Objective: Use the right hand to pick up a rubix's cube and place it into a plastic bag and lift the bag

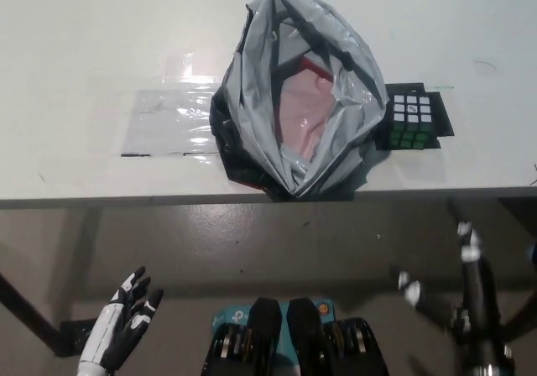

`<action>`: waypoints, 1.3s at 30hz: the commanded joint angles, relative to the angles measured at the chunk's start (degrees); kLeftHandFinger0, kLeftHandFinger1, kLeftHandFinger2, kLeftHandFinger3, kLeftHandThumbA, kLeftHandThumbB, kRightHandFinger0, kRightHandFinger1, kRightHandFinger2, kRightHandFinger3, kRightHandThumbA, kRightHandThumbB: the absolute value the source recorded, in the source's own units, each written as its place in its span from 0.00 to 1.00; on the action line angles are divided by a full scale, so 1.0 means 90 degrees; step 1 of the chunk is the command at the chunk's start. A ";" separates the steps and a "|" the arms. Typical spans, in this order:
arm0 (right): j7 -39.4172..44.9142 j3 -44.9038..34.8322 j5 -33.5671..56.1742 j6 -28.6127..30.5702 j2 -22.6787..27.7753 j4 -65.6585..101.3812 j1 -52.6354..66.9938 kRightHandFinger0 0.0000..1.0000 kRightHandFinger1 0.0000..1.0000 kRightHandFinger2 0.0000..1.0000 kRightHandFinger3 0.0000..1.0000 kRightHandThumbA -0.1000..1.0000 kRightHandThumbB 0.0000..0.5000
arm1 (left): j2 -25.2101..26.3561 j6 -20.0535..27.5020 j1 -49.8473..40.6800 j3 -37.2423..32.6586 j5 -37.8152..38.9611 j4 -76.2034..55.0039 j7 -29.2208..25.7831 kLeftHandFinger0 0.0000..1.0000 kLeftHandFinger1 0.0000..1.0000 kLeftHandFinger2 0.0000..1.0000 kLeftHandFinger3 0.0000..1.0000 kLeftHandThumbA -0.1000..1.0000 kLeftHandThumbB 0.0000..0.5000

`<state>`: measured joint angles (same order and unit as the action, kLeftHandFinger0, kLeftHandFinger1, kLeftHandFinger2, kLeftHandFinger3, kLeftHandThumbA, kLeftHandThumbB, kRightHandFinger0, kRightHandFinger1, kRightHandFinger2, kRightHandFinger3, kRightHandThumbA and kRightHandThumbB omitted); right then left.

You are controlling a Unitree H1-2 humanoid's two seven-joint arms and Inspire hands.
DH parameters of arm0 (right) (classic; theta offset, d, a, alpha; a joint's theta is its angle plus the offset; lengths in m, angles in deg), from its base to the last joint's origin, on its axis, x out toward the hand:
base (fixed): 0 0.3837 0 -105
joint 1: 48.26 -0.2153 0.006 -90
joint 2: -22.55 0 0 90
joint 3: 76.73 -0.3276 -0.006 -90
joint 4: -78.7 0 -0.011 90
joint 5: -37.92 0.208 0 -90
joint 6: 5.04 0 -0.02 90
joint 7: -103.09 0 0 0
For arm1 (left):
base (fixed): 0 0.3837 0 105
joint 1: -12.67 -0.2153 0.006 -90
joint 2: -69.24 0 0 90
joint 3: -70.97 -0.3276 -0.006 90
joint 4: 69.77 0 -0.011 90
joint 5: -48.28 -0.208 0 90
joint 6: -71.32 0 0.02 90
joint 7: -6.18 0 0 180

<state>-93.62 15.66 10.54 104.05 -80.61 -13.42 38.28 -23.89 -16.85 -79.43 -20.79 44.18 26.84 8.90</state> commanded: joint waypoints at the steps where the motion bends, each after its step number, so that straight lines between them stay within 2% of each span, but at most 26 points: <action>1: -0.0422 -0.0194 -0.0699 -0.0601 -0.0122 0.0264 -0.0789 1.00 1.00 1.00 1.00 0.86 0.82 | 0.0022 0.0295 0.0027 0.0005 -0.0017 -0.0149 0.0052 1.00 1.00 1.00 1.00 0.83 0.27; 4: -0.0452 -0.0294 -0.0769 -0.1011 -0.0134 -0.0040 -0.1411 1.00 1.00 1.00 1.00 0.84 0.85 | 0.0028 0.0261 0.0061 0.0018 0.0014 -0.0179 0.0069 1.00 1.00 1.00 1.00 0.82 0.25; 11: -0.0760 -0.0392 -0.0846 -0.1256 -0.0072 -0.0707 -0.2154 1.00 1.00 1.00 1.00 0.84 0.83 | 0.0029 0.0282 0.0089 0.0005 -0.0005 -0.0167 0.0086 1.00 1.00 1.00 1.00 0.83 0.28; 15: -0.1065 -0.0454 -0.0793 -0.1230 -0.0014 -0.1368 -0.2529 1.00 1.00 1.00 1.00 0.84 0.82 | 0.0047 0.0291 0.0085 -0.0005 -0.0045 -0.0171 0.0087 1.00 1.00 1.00 1.00 0.85 0.28; 16: -0.1102 -0.0457 -0.0793 -0.1239 -0.0009 -0.1437 -0.2564 1.00 1.00 1.00 1.00 0.82 0.77 | 0.0046 0.0290 0.0076 -0.0005 -0.0043 -0.0174 0.0089 1.00 1.00 1.00 1.00 0.86 0.28; 19: -0.1321 -0.0513 -0.0718 -0.1196 0.0008 -0.1926 -0.2825 1.00 1.00 1.00 1.00 0.80 0.80 | 0.0040 0.0274 0.0069 0.0003 -0.0028 -0.0190 0.0093 1.00 1.00 1.00 1.00 0.86 0.29; 27: -0.1821 -0.0596 -0.0517 -0.0898 0.0110 -0.3180 -0.3326 1.00 1.00 1.00 1.00 0.71 0.80 | 0.0034 0.0246 0.0051 -0.0008 -0.0053 -0.0210 0.0089 1.00 1.00 1.00 1.00 0.86 0.31; 33: -0.1998 -0.0557 -0.0460 -0.0811 0.0187 -0.3624 -0.3491 1.00 1.00 1.00 1.00 0.73 0.81 | 0.0031 0.0278 0.0056 0.0000 -0.0011 -0.0204 0.0114 1.00 1.00 1.00 1.00 0.86 0.30; 39: -0.2122 -0.0516 -0.0370 -0.0802 0.0242 -0.3840 -0.3645 1.00 1.00 1.00 1.00 0.74 0.81 | 0.0040 0.0241 0.0080 -0.0004 -0.0083 -0.0187 0.0095 1.00 1.00 1.00 1.00 0.88 0.32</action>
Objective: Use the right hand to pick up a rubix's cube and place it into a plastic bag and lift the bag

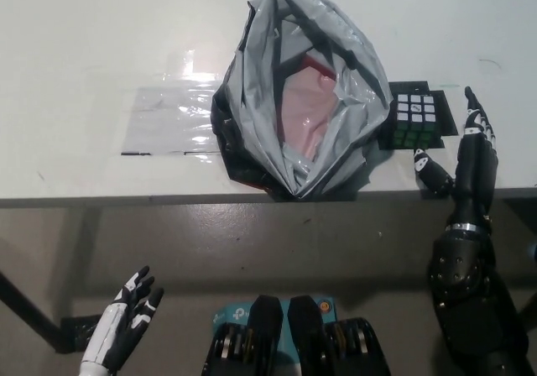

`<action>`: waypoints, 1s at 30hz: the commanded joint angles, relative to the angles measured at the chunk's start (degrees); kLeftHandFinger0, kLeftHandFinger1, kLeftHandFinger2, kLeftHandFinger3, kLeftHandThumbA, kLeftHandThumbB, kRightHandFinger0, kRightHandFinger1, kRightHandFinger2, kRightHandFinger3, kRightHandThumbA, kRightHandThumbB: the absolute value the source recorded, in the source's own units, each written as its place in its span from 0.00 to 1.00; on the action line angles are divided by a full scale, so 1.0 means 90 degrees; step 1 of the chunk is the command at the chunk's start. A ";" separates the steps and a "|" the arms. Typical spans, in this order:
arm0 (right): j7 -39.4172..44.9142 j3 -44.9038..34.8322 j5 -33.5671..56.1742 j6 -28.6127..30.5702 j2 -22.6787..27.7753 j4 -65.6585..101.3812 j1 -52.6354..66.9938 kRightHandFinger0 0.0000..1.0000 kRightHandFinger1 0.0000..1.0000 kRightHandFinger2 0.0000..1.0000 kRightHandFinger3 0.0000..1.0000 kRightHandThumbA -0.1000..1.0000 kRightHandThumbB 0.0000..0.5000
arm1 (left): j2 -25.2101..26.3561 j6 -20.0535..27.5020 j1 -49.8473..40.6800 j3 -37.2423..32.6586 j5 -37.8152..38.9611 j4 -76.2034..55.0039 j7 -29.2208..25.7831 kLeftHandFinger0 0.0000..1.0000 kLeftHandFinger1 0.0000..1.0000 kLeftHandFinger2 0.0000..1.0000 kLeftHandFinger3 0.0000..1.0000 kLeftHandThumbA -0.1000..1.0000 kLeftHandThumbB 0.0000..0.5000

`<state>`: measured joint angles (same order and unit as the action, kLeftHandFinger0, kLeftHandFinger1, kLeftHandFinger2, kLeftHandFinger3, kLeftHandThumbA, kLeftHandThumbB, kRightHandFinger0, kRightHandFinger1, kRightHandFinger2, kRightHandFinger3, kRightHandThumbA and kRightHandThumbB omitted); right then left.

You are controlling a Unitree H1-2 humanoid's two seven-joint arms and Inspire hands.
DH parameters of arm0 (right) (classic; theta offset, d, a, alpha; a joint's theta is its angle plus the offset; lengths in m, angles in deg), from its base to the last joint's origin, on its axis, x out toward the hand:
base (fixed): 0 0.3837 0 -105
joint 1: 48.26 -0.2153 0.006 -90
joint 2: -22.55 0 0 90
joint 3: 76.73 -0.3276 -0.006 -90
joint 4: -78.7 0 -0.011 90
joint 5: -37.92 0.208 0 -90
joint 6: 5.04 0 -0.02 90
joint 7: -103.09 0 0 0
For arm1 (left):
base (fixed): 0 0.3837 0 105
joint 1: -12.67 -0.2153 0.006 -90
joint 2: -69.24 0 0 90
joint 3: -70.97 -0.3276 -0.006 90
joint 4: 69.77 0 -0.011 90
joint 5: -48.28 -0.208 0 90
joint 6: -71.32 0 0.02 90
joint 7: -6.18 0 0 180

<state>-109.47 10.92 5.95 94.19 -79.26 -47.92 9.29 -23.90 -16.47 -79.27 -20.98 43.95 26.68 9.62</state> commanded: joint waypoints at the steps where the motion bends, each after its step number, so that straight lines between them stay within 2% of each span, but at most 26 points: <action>1: -0.0349 0.0014 0.0176 0.0302 0.0101 -0.0023 -0.0434 1.00 1.00 1.00 1.00 0.76 0.83 | 0.0036 0.0206 0.0057 0.0014 -0.0043 -0.0165 0.0025 1.00 1.00 1.00 1.00 0.87 0.31; 7: -0.0134 0.0109 0.0318 0.0279 0.0086 0.0259 -0.0354 1.00 1.00 1.00 1.00 0.83 0.90 | 0.0004 0.0220 0.0019 0.0013 -0.0015 -0.0182 0.0029 1.00 1.00 1.00 1.00 0.86 0.31; 9: -0.0019 0.0120 0.0413 0.0273 0.0083 0.0385 -0.0326 1.00 1.00 1.00 1.00 0.84 0.93 | 0.0000 0.0212 0.0021 0.0009 -0.0020 -0.0184 0.0027 1.00 1.00 1.00 1.00 0.86 0.32; 10: 0.0117 0.0147 0.0514 0.0316 0.0090 0.0491 -0.0295 1.00 1.00 1.00 1.00 0.86 1.00 | 0.0002 0.0175 0.0016 0.0007 -0.0027 -0.0210 0.0029 1.00 1.00 1.00 1.00 0.86 0.29; 14: 0.0396 0.0207 0.0721 0.0360 0.0128 0.0658 -0.0269 1.00 1.00 1.00 1.00 0.90 1.00 | 0.0015 0.0175 0.0029 -0.0006 -0.0056 -0.0224 0.0032 1.00 1.00 1.00 1.00 0.86 0.28; 17: 0.0662 0.0321 0.0755 0.0200 0.0168 0.0882 -0.0235 1.00 1.00 1.00 1.00 1.00 1.00 | 0.0010 0.0126 0.0034 -0.0004 -0.0057 -0.0243 0.0028 1.00 1.00 1.00 1.00 0.86 0.30; 30: 0.0963 0.0405 0.0971 0.0018 0.0177 0.0540 -0.0426 1.00 1.00 1.00 1.00 0.98 1.00 | 0.0007 0.0159 0.0080 -0.0018 -0.0070 -0.0227 0.0028 1.00 1.00 1.00 1.00 0.86 0.29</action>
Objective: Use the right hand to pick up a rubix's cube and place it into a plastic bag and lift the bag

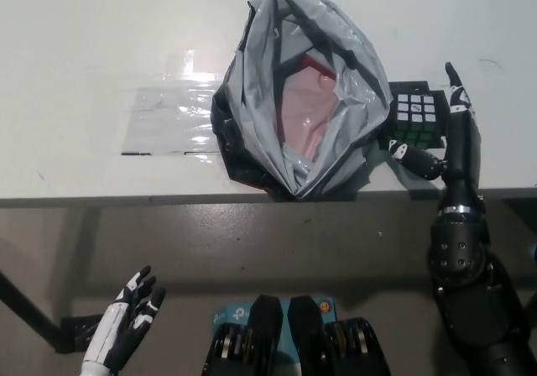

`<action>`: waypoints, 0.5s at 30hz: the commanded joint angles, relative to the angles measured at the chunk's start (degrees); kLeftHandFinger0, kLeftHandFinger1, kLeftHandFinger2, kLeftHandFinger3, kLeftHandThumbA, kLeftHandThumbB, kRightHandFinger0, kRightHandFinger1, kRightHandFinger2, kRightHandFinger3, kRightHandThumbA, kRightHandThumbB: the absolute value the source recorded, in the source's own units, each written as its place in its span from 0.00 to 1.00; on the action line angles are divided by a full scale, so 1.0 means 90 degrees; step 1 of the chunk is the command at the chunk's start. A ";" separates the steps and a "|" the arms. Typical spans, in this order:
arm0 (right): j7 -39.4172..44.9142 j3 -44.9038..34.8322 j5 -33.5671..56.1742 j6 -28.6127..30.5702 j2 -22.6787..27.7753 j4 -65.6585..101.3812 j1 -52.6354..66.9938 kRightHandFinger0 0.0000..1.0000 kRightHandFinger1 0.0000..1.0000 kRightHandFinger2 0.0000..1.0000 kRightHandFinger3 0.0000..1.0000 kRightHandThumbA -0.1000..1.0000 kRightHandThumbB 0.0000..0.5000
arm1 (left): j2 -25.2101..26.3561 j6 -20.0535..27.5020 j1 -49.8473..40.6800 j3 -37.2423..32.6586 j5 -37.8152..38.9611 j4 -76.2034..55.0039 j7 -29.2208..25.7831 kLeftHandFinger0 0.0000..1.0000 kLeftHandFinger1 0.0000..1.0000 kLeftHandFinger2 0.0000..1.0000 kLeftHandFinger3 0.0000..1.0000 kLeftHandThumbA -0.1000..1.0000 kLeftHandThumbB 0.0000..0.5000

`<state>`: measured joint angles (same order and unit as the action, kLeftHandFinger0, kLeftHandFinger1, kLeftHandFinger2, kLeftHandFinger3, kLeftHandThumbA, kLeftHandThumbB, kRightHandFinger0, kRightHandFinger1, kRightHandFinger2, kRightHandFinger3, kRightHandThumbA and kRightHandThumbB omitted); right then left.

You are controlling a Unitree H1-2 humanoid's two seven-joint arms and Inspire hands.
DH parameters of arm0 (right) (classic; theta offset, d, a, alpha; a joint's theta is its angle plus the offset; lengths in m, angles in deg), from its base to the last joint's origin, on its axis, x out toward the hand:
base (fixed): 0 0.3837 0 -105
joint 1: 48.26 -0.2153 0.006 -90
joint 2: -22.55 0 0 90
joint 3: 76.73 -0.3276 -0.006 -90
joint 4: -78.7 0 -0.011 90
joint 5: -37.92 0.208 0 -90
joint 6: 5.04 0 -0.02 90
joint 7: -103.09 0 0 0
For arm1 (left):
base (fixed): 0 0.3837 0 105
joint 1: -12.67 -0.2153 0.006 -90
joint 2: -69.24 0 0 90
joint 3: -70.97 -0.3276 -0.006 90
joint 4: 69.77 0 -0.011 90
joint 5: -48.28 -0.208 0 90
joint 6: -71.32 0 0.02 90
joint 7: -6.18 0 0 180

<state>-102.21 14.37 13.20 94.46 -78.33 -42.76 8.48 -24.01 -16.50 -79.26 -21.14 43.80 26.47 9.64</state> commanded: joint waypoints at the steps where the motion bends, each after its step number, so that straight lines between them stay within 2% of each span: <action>1: 0.0127 0.0014 0.0158 -0.0034 0.0068 -0.0135 -0.0370 1.00 1.00 1.00 1.00 0.97 1.00 | 0.0026 0.0169 0.0075 0.0000 -0.0047 -0.0193 0.0034 1.00 1.00 1.00 1.00 0.86 0.30; 15: -0.0196 -0.0044 0.0247 0.0228 0.0148 -0.1401 -0.0846 1.00 1.00 1.00 1.00 0.91 1.00 | 0.0022 0.0138 0.0058 -0.0009 -0.0062 -0.0248 0.0034 1.00 1.00 1.00 1.00 0.87 0.29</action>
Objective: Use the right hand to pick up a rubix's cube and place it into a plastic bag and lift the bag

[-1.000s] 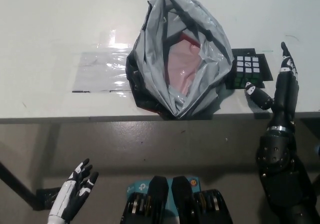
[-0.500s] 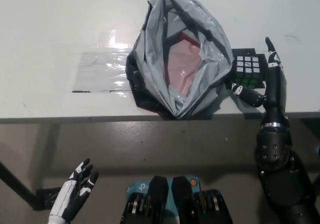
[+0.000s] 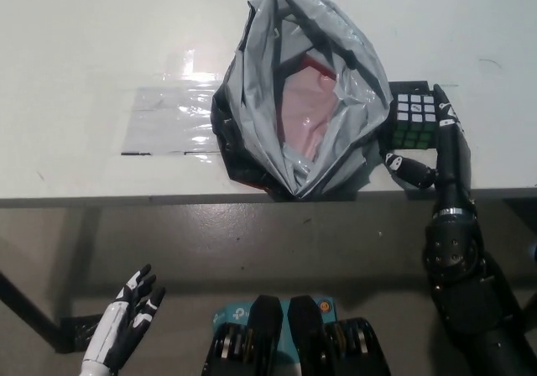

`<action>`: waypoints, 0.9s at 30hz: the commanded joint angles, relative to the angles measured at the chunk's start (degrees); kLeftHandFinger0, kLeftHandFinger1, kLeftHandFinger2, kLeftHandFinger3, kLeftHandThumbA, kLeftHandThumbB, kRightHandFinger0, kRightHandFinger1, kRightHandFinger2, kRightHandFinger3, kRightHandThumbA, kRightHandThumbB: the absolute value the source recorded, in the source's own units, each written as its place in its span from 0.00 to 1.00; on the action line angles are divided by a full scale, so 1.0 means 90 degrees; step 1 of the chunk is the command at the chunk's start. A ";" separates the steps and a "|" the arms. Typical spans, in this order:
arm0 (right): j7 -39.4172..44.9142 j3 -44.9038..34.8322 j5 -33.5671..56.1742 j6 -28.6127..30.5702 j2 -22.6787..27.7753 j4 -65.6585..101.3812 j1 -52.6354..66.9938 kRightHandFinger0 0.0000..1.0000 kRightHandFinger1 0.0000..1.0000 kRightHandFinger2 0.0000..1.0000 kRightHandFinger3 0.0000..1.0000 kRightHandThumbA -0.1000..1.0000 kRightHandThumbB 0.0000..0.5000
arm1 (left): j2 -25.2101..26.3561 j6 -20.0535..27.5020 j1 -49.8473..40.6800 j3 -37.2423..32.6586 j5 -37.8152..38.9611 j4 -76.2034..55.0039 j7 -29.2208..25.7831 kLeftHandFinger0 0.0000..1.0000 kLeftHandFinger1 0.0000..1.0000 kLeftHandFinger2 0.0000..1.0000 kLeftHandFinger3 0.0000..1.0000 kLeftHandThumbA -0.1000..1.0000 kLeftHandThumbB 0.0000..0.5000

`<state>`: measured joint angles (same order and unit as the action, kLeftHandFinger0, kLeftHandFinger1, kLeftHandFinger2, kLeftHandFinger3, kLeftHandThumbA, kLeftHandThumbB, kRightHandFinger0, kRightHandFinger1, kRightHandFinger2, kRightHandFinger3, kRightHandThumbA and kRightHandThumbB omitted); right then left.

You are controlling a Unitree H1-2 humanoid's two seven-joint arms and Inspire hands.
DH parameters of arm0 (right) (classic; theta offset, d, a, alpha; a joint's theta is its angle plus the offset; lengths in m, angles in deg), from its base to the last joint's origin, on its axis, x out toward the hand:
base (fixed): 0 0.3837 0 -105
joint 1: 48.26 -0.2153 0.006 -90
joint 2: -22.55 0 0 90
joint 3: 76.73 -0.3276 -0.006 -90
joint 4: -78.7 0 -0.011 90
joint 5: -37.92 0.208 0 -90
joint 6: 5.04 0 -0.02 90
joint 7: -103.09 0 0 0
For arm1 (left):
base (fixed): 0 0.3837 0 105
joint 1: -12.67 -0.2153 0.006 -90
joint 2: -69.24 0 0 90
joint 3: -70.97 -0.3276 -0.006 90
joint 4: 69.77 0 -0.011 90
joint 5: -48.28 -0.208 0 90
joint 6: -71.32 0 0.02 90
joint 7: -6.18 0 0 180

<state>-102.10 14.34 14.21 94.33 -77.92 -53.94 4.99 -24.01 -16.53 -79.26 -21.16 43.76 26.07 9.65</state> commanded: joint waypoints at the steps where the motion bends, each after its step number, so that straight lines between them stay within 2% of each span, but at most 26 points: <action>1: -0.0178 -0.0065 0.0181 0.0209 0.0103 -0.0194 -0.0492 1.00 1.00 1.00 1.00 0.93 1.00 | 0.0020 0.0169 0.0063 0.0002 -0.0014 -0.0182 0.0052 1.00 1.00 1.00 1.00 0.86 0.28; 9: -0.0213 -0.0076 0.0234 0.0159 0.0120 -0.0131 -0.0591 1.00 1.00 1.00 1.00 0.93 1.00 | 0.0018 0.0187 0.0073 -0.0023 -0.0057 -0.0166 0.0040 1.00 1.00 1.00 1.00 0.86 0.29; 16: -0.0058 -0.0083 0.0292 -0.0062 0.0088 0.0138 -0.0585 1.00 1.00 1.00 1.00 0.97 1.00 | 0.0009 0.0117 0.0053 -0.0021 -0.0044 -0.0231 0.0042 1.00 1.00 1.00 1.00 0.86 0.29; 20: -0.0087 -0.0062 0.0287 -0.0019 0.0068 0.0106 -0.0618 1.00 1.00 1.00 1.00 0.97 1.00 | 0.0019 0.0133 0.0056 -0.0011 -0.0047 -0.0223 0.0034 1.00 1.00 1.00 1.00 0.86 0.31; 24: -0.0069 -0.0059 0.0325 0.0055 0.0060 0.0116 -0.0613 1.00 1.00 1.00 1.00 0.96 1.00 | 0.0013 0.0138 0.0059 -0.0018 -0.0064 -0.0226 0.0025 1.00 1.00 1.00 1.00 0.86 0.29; 27: -0.0044 -0.0043 0.0340 -0.0004 0.0056 0.0091 -0.0638 1.00 1.00 1.00 1.00 0.97 1.00 | 0.0013 0.0139 0.0056 -0.0009 -0.0020 -0.0228 0.0048 1.00 1.00 1.00 1.00 0.85 0.32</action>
<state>-102.44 14.07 16.08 93.67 -77.66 -55.05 3.02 -24.02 -16.53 -79.26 -21.30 43.75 25.89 9.66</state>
